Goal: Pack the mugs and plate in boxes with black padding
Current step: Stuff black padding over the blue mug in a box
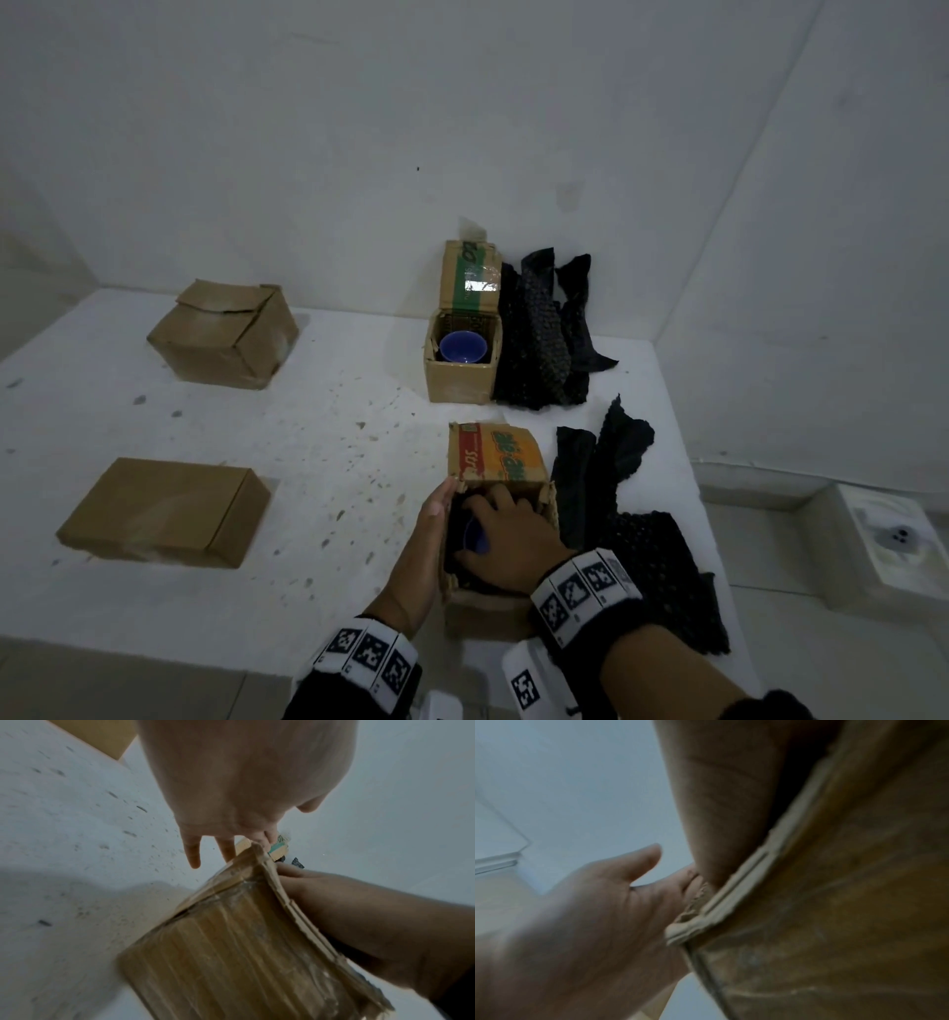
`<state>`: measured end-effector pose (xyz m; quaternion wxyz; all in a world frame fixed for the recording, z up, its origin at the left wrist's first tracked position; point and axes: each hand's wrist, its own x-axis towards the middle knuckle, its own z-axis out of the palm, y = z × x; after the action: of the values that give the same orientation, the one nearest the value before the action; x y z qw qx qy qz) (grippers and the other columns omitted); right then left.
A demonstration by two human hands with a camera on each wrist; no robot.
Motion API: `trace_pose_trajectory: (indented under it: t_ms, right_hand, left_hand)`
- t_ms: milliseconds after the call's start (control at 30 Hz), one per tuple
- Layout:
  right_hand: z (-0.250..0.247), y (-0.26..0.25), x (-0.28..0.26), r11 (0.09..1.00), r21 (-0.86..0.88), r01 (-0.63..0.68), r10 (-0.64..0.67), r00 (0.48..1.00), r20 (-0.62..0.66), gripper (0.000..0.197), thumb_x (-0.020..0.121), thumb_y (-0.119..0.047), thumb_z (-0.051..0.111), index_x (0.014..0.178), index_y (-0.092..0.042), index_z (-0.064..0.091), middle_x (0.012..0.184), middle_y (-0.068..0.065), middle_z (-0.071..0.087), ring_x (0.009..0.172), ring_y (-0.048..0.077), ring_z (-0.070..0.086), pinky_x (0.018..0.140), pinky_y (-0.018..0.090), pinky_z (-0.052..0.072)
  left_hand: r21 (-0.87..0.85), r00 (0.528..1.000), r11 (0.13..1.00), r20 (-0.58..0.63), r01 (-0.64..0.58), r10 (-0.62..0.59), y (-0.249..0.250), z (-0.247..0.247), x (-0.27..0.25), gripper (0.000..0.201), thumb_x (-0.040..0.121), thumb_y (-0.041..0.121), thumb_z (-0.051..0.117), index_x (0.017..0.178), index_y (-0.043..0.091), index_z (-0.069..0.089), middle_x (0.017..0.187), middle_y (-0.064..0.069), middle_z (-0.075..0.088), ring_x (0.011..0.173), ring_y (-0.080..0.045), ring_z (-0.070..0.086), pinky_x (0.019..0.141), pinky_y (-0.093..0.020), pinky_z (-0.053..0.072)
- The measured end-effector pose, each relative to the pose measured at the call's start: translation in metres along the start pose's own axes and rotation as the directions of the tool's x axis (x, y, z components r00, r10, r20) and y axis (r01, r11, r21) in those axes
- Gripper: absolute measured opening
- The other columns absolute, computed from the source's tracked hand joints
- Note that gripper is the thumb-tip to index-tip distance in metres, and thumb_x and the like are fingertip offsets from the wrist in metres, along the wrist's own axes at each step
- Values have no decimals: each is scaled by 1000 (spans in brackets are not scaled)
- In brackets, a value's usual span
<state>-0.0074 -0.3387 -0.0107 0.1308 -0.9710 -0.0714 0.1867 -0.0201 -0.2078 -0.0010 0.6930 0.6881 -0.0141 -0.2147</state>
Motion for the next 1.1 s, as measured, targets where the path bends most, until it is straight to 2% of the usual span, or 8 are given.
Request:
trace_pose_trajectory:
  t_ms: [133,300,433,533,600,767,933,1100]
  right_hand:
    - [3,-13,-15,992,-125,-25,4,985,-170,49,89,-46,44,132,-24,37,133,9,37,115,33,38,93,43,36]
    - [18,-10,-17,996,1,-89,89,994,-58,55,87,-58,39,135,-32,31,143,10,24,119,42,35,104,48,32]
    - [-2,0,-29,975,219,24,3,993,-120,51,89,-43,51,134,-24,36,132,7,31,118,32,39,97,38,40]
    - [-30,19,-47,931,331,154,-51,953,-299,33,89,-31,54,121,-21,51,122,0,43,110,18,48,89,27,42]
    - [-45,42,-57,922,343,180,-25,911,-411,22,89,-23,54,110,-21,58,113,-1,49,102,14,52,85,27,45]
    - [-58,119,-60,968,248,40,68,909,-412,27,86,-11,52,108,-25,61,107,2,50,102,19,50,76,29,44]
    - [-37,156,-48,999,-51,-19,3,956,-295,44,79,-16,55,123,-23,55,118,12,46,106,31,46,81,37,44]
    - [-1,166,-30,984,-175,-9,-24,982,-188,59,31,-39,87,86,-25,71,92,11,65,76,29,65,51,35,51]
  left_hand:
    - [-14,1000,1000,-16,-16,15,-2,1,0,46,101,25,11,146,19,19,143,5,29,122,-3,28,73,6,36]
    - [3,999,999,-31,-37,37,-6,0,2,47,100,42,23,144,27,21,143,12,27,127,-1,25,101,-20,24]
    - [169,995,985,-85,-35,50,-16,-6,12,59,72,79,37,123,50,35,143,8,39,133,-13,35,114,-43,28]
    - [687,962,726,-213,25,169,-13,2,19,31,91,50,36,121,43,43,131,9,51,128,-18,43,111,-51,24]
    - [812,925,583,-246,34,289,2,19,18,36,93,42,42,127,31,44,131,5,51,129,-20,40,113,-52,17]
    - [749,857,560,20,-353,514,29,87,13,42,88,35,55,126,18,48,119,0,57,111,-20,54,92,-32,42]
    - [761,921,546,170,-349,351,17,143,22,52,89,38,52,135,30,31,135,10,43,118,-7,47,89,-22,44]
    - [831,989,539,86,-138,122,-9,161,36,68,85,30,51,143,24,16,143,1,35,121,-18,48,97,-34,44]
